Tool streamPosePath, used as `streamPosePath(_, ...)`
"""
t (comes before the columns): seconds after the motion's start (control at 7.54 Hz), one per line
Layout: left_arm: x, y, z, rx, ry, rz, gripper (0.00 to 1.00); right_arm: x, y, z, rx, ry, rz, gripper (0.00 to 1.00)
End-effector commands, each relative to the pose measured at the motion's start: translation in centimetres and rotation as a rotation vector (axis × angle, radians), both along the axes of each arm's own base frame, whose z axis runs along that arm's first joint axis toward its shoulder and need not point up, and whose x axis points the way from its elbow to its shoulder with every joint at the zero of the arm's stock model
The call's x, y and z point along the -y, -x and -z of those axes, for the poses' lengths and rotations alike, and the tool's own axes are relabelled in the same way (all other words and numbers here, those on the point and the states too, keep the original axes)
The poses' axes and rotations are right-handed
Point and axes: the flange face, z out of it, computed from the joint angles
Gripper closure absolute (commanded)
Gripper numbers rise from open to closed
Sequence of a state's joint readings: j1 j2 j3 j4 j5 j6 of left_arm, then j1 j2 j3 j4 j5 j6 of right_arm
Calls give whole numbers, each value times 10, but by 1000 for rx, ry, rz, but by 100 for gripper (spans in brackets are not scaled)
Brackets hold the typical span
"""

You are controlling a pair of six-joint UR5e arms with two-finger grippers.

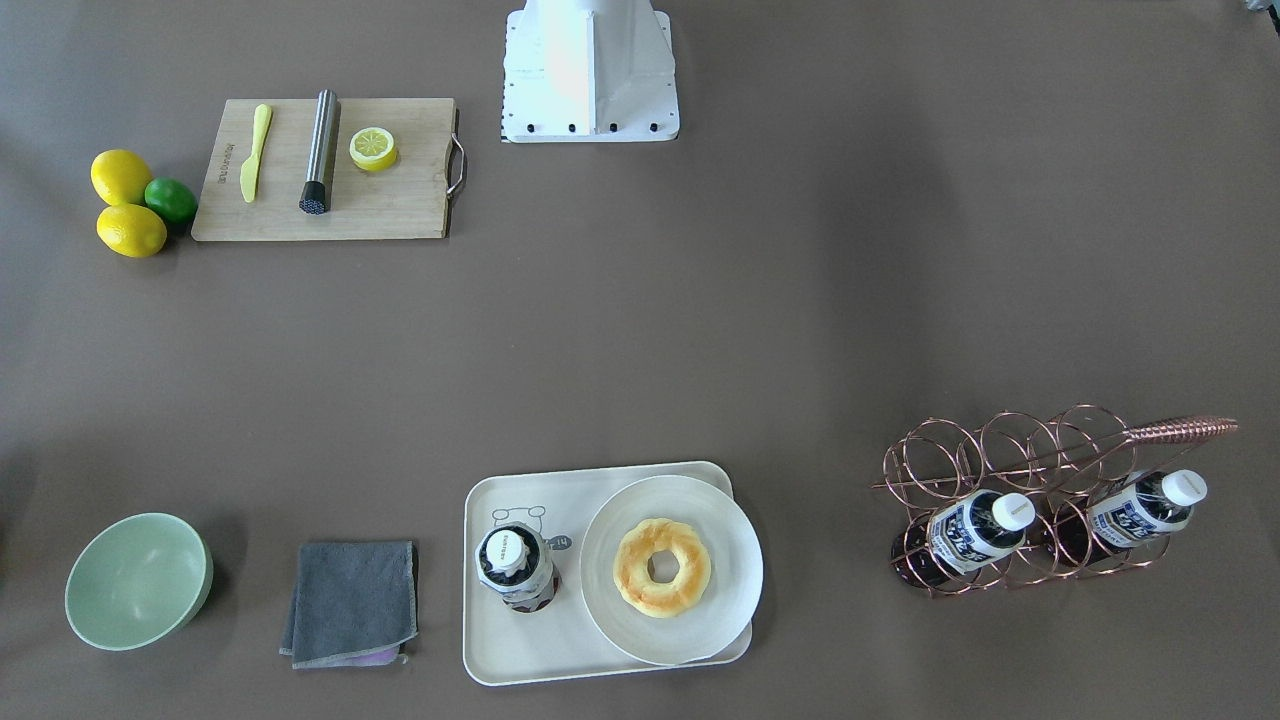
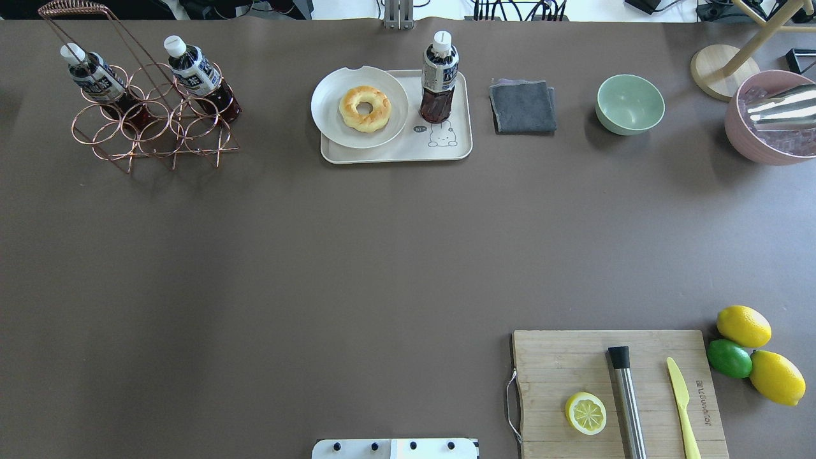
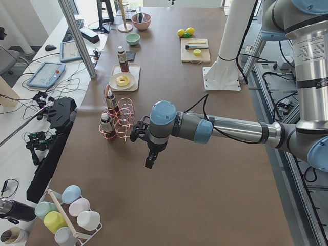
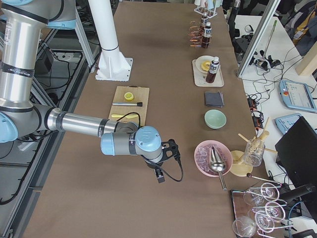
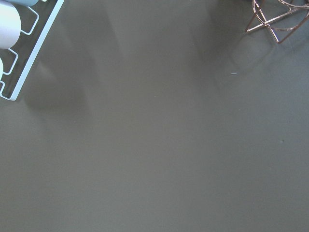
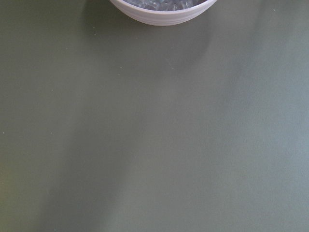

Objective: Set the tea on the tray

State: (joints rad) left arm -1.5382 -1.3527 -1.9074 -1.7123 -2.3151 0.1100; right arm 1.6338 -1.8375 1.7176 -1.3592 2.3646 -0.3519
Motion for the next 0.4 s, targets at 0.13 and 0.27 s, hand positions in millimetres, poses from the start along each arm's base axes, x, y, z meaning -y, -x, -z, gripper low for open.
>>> streamPosePath(0.13, -9, 15, 3, -16, 1, 40, 2, 3, -1, 4, 1, -7, -4, 0)
streamPosePath(0.27, -10, 15, 1, -13, 6, 41, 2, 4, -1, 10, -1, -16, -5, 0)
